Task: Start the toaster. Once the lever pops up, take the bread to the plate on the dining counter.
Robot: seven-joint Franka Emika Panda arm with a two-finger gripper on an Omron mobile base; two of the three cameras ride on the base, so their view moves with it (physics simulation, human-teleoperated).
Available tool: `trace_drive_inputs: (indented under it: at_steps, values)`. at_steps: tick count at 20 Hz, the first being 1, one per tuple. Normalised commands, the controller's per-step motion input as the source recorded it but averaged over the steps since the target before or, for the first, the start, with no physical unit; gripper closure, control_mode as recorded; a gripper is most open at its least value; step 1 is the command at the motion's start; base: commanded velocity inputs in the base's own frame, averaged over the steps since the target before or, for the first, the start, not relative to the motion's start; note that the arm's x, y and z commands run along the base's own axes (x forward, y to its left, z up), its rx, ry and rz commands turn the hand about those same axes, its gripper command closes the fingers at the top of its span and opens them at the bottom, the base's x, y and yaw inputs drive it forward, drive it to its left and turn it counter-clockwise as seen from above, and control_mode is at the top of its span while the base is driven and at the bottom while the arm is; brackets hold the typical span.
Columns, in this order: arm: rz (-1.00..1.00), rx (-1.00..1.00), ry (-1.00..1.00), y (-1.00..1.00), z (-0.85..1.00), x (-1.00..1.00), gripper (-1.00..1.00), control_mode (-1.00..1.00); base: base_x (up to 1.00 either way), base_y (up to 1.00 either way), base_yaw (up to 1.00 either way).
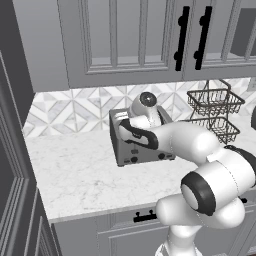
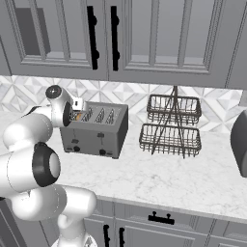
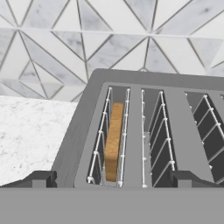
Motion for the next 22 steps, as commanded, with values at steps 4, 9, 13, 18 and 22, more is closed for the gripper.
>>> trace_drive_inputs:
  at_steps: [4,9,13,18,22]
  values:
    - [0.00,0.00,0.00,0.00,0.00,0.00,-1.00,-1.00,0.00,0.00,0.00]
    - [0.00,0.00,0.00,0.00,0.00,0.00,-1.00,-1.00,0.00,0.00,0.00]
    - [0.00,0.00,0.00,0.00,0.00,0.00,-1.00,-1.00,0.00,0.00,0.00]
    - [0.00,0.00,0.00,0.00,0.00,0.00,-1.00,-1.00,0.00,0.00,0.00]
    - [0.00,0.00,0.00,0.00,0.00,0.00,-1.00,-1.00,0.00,0.00,0.00]
